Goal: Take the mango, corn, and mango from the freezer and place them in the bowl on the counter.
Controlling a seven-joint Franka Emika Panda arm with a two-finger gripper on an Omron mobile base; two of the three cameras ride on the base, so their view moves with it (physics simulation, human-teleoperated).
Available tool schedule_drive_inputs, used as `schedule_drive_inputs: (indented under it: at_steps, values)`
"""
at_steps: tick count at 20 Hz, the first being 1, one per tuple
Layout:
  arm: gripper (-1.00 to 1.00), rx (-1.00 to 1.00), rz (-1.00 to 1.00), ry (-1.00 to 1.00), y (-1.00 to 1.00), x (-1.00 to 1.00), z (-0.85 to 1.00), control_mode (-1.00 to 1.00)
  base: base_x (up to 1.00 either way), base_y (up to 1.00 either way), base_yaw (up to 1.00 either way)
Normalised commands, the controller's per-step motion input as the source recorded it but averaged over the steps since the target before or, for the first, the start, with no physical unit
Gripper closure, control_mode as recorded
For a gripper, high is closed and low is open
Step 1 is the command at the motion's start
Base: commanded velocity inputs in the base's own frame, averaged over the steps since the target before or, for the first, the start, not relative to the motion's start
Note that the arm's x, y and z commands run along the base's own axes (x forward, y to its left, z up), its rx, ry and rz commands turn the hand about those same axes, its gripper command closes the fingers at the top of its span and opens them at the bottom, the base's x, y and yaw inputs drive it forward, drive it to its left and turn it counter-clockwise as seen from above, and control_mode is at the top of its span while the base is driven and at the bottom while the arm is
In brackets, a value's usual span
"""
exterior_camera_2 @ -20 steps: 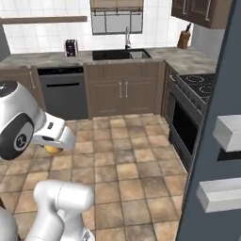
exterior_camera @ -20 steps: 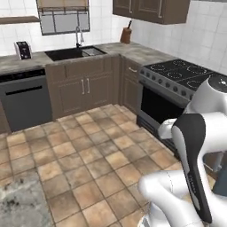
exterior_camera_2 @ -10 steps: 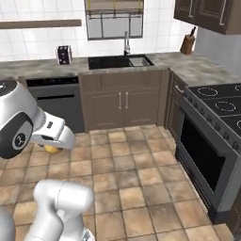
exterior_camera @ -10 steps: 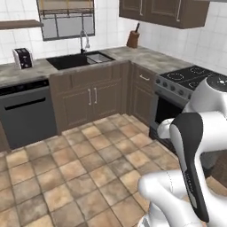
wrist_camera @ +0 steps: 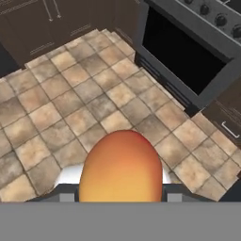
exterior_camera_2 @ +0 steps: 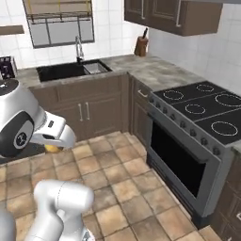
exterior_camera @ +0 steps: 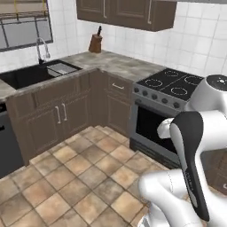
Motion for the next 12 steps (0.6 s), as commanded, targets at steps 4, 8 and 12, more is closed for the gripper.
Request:
schedule_drive_inputs:
  at_steps: [4,8,12]
  values:
    - [1.00,0.00,0.00,0.00,0.00,0.00,0.00,1.00,0.74,0.00,-0.61]
    - [1.00,0.00,0.00,0.00,0.00,0.00,0.00,1.00,0.72,0.00,-0.62]
    - [1.00,0.00,0.00,0.00,0.00,0.00,0.00,1.00,0.77,0.00,-0.61]
